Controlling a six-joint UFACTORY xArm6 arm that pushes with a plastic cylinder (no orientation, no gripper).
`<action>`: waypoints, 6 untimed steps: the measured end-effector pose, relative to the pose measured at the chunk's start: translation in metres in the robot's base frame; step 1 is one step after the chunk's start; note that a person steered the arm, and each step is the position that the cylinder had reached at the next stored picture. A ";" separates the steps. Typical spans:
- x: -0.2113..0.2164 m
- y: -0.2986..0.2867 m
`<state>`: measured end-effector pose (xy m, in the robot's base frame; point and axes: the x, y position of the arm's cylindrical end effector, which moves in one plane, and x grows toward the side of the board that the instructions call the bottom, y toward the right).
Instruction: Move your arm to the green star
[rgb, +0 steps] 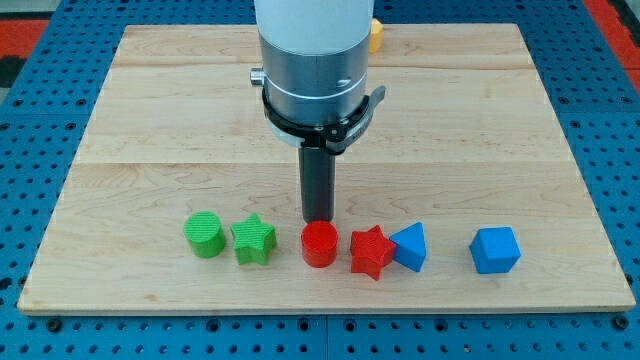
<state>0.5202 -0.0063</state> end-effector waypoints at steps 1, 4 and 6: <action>0.013 0.000; -0.051 -0.038; -0.013 -0.036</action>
